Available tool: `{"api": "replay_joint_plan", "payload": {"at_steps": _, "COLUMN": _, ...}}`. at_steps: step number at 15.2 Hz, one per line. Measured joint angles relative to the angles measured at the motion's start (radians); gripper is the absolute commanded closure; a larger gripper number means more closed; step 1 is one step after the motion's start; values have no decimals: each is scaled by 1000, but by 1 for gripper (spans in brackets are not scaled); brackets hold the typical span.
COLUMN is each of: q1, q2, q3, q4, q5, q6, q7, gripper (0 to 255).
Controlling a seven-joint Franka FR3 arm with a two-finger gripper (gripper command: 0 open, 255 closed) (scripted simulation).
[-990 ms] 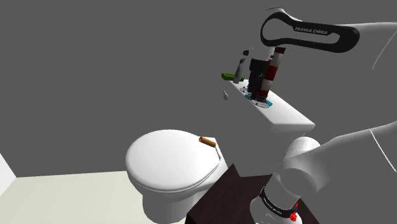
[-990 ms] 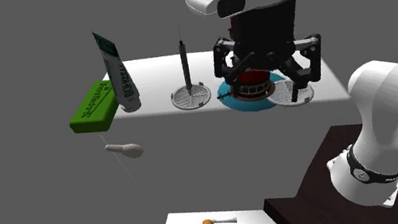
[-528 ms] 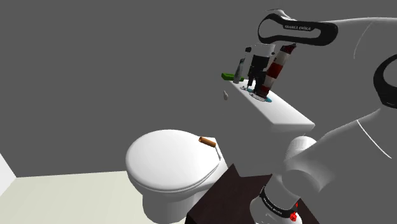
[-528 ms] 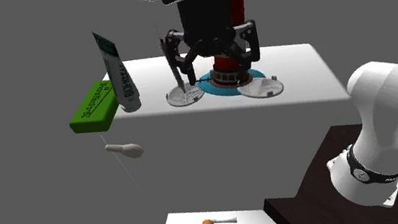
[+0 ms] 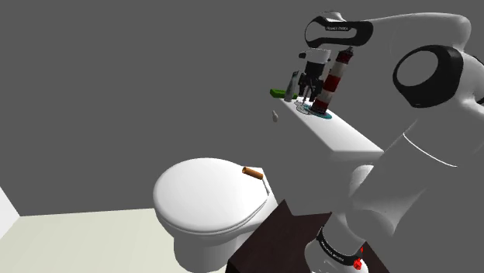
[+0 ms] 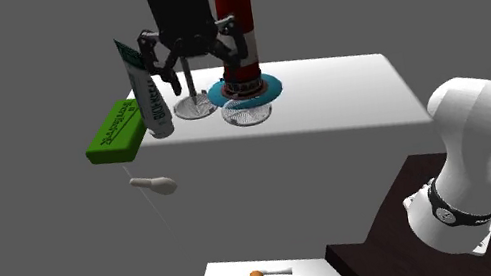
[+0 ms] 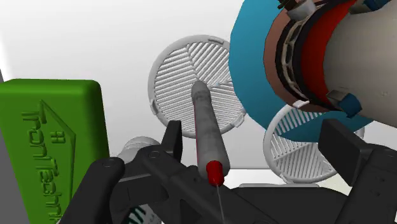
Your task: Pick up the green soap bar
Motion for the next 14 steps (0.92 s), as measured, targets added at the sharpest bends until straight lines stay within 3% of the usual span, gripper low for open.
{"api": "replay_joint_plan", "payload": {"at_steps": 3, "q1": -1, "q2": 151, "q3": -73, "q4": 114, "q5": 109, "q6": 11, "q7": -177, "gripper": 0}}
{"api": "replay_joint_plan", "payload": {"at_steps": 5, "q1": -42, "q2": 288, "q3": -113, "q4": 222, "q5": 213, "q6": -5, "q7": -307, "gripper": 0}}
{"api": "replay_joint_plan", "payload": {"at_steps": 9, "q1": -205, "q2": 536, "q3": -100, "q4": 487, "q5": 406, "q6": -92, "q7": -522, "gripper": 0}}
{"api": "replay_joint_plan", "payload": {"at_steps": 10, "q1": -268, "q2": 605, "q3": -82, "q4": 583, "q5": 456, "q6": -129, "q7": -566, "gripper": 0}}
{"api": "replay_joint_plan", "payload": {"at_steps": 12, "q1": -308, "q2": 647, "q3": -66, "q4": 637, "q5": 488, "q6": -145, "q7": -599, "gripper": 0}}
{"api": "replay_joint_plan", "payload": {"at_steps": 14, "q1": -303, "q2": 648, "q3": -64, "q4": 611, "q5": 489, "q6": -120, "q7": -608, "gripper": 0}}
